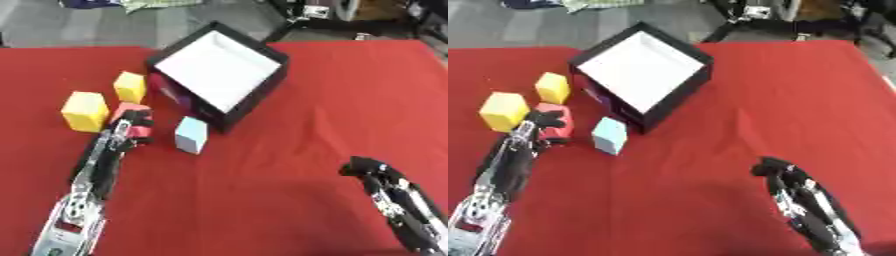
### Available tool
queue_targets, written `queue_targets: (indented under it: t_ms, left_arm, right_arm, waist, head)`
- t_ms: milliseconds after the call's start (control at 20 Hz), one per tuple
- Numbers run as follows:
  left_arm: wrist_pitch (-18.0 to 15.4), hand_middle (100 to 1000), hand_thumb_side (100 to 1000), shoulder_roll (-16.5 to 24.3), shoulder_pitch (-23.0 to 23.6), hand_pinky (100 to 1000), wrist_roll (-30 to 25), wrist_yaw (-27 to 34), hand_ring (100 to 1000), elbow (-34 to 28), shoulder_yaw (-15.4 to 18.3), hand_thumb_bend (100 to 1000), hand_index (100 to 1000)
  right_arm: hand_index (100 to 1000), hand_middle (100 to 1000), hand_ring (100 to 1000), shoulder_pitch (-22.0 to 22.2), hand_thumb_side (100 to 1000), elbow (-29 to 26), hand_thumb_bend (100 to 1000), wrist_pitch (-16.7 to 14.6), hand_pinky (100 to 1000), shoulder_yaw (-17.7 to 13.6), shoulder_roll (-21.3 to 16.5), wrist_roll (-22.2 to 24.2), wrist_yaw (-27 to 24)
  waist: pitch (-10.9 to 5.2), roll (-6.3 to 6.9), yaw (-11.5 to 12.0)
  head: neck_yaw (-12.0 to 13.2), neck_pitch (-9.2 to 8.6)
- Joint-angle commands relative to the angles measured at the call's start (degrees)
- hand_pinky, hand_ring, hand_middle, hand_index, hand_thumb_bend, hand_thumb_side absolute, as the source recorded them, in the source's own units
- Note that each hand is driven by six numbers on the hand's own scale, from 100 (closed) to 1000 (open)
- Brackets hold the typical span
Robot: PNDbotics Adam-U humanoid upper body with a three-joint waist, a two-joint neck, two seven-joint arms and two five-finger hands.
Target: Pick up objects on the table and place them in the box.
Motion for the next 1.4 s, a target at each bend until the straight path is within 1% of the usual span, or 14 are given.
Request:
queue_targets:
  t_ms: [50, 150, 550, 850, 900, 950, 1000, 1050, 1100, 1150, 1200, 1300, 1350, 1400]
  left_arm:
    - [0.06, 813, 887, 0.46, -0.26, 738, -0.05, 0.09, 1000, -0.86, 0.04, 100, 644]
    - [0.1, 813, 885, 0.4, -0.27, 738, -0.07, 0.07, 1000, -0.82, 0.02, 100, 643]
    - [0.07, 813, 881, 0.43, -0.31, 738, -0.05, 0.02, 1000, -0.93, 0.08, 100, 644]
    - [0.12, 814, 879, 0.55, -0.45, 738, -0.04, -0.32, 1000, -1.0, 0.29, 100, 645]
    - [-0.12, 826, 747, 0.95, -0.85, 759, 0.14, -0.57, 1000, -1.4, 0.69, 100, 703]
    - [-0.77, 827, 742, 2.01, -1.9, 760, 0.09, -1.23, 1000, -2.45, 1.75, 100, 707]
    - [-1.56, 839, 699, 3.3, -3.2, 776, -0.32, -2.03, 1000, -3.75, 2.78, 100, 753]
    - [-2.45, 840, 686, 4.75, -4.65, 777, -1.02, -2.92, 1000, -5.18, 3.51, 100, 762]
    - [-2.94, 845, 640, 6.23, -6.12, 784, -1.84, -3.83, 1000, -5.84, 3.93, 100, 803]
    - [-2.8, 847, 627, 7.7, -7.6, 787, -2.7, -4.74, 1000, -5.41, 3.84, 100, 818]
    - [-2.34, 842, 597, 9.2, -9.09, 791, -3.6, -5.66, 1000, -4.44, 3.36, 100, 855]
    - [-0.75, 834, 550, 12.32, -12.21, 794, -5.5, -7.57, 1000, -1.7, 1.63, 100, 890]
    - [0.17, 834, 546, 13.9, -13.79, 795, -6.47, -8.55, 1000, -0.18, 0.43, 100, 893]
    - [1.11, 823, 507, 15.47, -15.37, 793, -7.44, -9.52, 1000, 1.37, -0.8, 100, 908]
  right_arm:
    - [837, 721, 804, -0.12, 534, -0.4, 100, 0.01, 1000, 0.18, -0.51, 0.15, -0.41]
    - [837, 722, 805, -0.03, 535, -0.36, 100, 0.07, 1000, 0.12, -0.48, 0.1, -0.43]
    - [838, 722, 805, -0.06, 533, -0.35, 100, -0.03, 1000, 0.26, -0.64, 0.4, -0.49]
    - [838, 722, 805, -0.12, 534, -0.31, 100, 0.13, 1000, 0.03, -0.4, 0.14, -0.5]
    - [837, 723, 806, 0.15, 529, -0.26, 100, 0.13, 1000, 0.07, -0.76, 0.24, -0.35]
    - [837, 723, 806, 0.59, 529, -0.2, 100, 0.04, 1000, 0.11, -1.21, 0.4, -0.17]
    - [837, 723, 806, 0.91, 532, -0.13, 100, -0.03, 1000, 0.0, -1.52, 0.41, 0.02]
    - [837, 723, 806, 1.09, 533, -0.1, 100, -0.1, 1000, -0.21, -1.7, 0.27, 0.25]
    - [836, 723, 806, 1.21, 535, -0.08, 100, -0.13, 1000, -0.44, -1.84, 0.06, 0.5]
    - [836, 723, 806, 1.32, 534, -0.05, 100, -0.16, 1000, -0.62, -1.96, -0.15, 0.76]
    - [836, 723, 806, 1.38, 532, -0.03, 100, -0.2, 1000, -0.74, -2.07, -0.32, 0.97]
    - [837, 723, 806, 1.44, 530, -0.01, 100, -0.27, 1000, -0.91, -2.22, -0.54, 1.23]
    - [837, 723, 806, 1.47, 530, -0.01, 100, -0.31, 1000, -0.98, -2.27, -0.62, 1.3]
    - [837, 723, 806, 1.51, 529, 0.0, 100, -0.34, 1000, -1.04, -2.31, -0.68, 1.35]
  waist:
    - [-1.38, 0.4, -0.13]
    - [-1.4, 0.37, -0.03]
    - [-1.52, 0.41, -0.13]
    - [-1.47, 0.39, -0.1]
    - [-1.87, 0.74, -0.08]
    - [-2.35, 1.11, -0.11]
    - [-2.62, 1.53, -0.16]
    - [-2.66, 1.85, -0.08]
    - [-2.68, 2.18, 0.05]
    - [-2.75, 2.45, 0.16]
    - [-2.85, 2.69, 0.25]
    - [-3.05, 2.97, 0.46]
    - [-3.11, 3.01, 0.56]
    - [-3.17, 3.04, 0.64]
  head:
    - [-0.21, -0.06]
    - [-0.66, -0.06]
    - [-0.37, -0.06]
    - [-0.77, -0.06]
    - [-1.02, -0.06]
    - [-1.25, -0.06]
    - [-1.52, -0.06]
    - [-1.85, -0.06]
    - [-2.22, -0.06]
    - [-2.5, -0.06]
    - [-2.75, -0.06]
    - [-3.2, -0.06]
    - [-3.38, -0.06]
    - [-3.55, -0.06]
